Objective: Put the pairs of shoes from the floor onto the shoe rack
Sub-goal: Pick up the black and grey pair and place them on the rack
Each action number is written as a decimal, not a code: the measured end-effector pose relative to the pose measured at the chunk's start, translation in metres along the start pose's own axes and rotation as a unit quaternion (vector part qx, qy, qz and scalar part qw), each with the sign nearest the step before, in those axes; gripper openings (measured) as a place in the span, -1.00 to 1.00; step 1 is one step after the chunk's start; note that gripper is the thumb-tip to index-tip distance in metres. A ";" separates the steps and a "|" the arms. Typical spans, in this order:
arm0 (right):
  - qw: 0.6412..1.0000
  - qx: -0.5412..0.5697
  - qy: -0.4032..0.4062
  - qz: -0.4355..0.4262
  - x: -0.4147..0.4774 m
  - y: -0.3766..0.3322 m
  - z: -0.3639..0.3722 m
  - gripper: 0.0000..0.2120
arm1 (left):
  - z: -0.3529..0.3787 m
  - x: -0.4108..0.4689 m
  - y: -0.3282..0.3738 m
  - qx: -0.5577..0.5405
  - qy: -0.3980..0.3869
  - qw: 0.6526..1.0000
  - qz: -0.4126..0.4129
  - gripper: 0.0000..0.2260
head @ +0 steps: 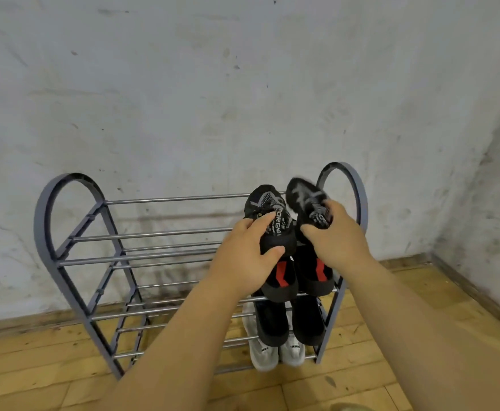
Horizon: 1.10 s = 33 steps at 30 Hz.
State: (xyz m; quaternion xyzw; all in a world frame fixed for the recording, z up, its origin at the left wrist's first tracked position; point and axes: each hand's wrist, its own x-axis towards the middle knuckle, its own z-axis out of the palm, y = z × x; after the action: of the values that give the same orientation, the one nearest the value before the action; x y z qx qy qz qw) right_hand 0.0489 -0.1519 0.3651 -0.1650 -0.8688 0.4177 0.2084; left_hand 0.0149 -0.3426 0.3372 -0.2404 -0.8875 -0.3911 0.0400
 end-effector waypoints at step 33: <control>0.991 -0.135 0.004 -0.009 -0.012 0.033 -0.086 -0.79 | 0.025 -0.030 0.031 0.056 0.112 0.992 0.029 -0.38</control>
State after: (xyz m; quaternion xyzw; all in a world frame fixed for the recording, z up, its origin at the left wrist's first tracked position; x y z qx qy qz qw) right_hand 0.1063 -0.0812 0.3843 -0.1858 -0.9177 0.2942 0.1915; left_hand 0.0582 -0.3184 0.3330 -0.2178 -0.8909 -0.3635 0.1635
